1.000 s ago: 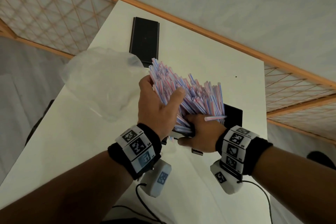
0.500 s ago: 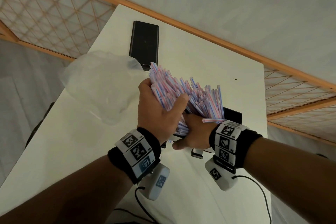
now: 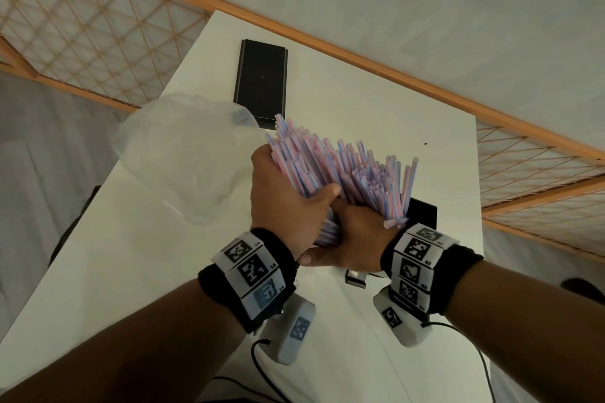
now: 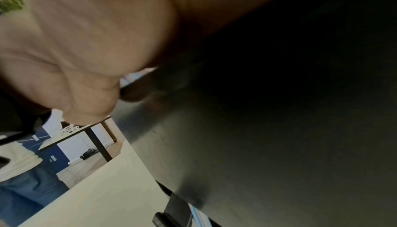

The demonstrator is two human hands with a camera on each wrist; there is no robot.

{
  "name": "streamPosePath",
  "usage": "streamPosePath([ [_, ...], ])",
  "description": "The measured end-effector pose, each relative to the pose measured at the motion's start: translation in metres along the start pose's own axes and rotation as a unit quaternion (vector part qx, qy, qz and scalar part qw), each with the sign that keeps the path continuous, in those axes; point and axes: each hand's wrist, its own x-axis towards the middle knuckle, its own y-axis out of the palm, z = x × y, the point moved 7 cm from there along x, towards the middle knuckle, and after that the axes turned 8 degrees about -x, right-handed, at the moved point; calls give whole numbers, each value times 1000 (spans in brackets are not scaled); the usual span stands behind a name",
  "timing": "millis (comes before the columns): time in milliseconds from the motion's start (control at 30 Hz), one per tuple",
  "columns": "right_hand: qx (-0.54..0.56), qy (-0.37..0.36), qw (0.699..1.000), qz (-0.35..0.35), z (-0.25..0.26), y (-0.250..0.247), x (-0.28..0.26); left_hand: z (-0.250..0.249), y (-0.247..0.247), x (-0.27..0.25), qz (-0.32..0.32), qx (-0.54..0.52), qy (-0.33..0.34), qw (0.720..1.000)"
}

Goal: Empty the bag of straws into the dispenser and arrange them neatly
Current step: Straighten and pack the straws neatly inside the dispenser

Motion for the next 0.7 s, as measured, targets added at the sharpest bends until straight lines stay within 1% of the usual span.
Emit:
streamPosePath([
  [67, -24, -10, 999, -26, -3, -4, -14, 2, -2, -1, 3, -7, -16, 1000],
  [167, -38, -45, 994, -90, -7, -15, -42, 4, -4, -2, 4, -52, -55, 997],
  [200, -38, -44, 994, -96, -10, -15, -49, 4, -4, -3, 10, -74, -57, 996],
  [300, -23, -47, 995, -84, -12, -2, -52, 1, -2, -6, 14, -130, -47, 990],
  [400, -16, -51, 995, -82, -14, 12, -41, 0, 1, -7, 17, -144, -43, 988],
  [467, -24, -32, 996, -80, -18, 17, -35, 1, 1, -7, 21, -151, -46, 987],
  [567, -28, -20, 998, -51, -19, 20, -31, 2, 0, -7, 25, -152, -55, 987],
  [700, -10, -17, 1000, -10, -11, 19, -19, 4, -5, -6, 14, -176, -84, 981],
])
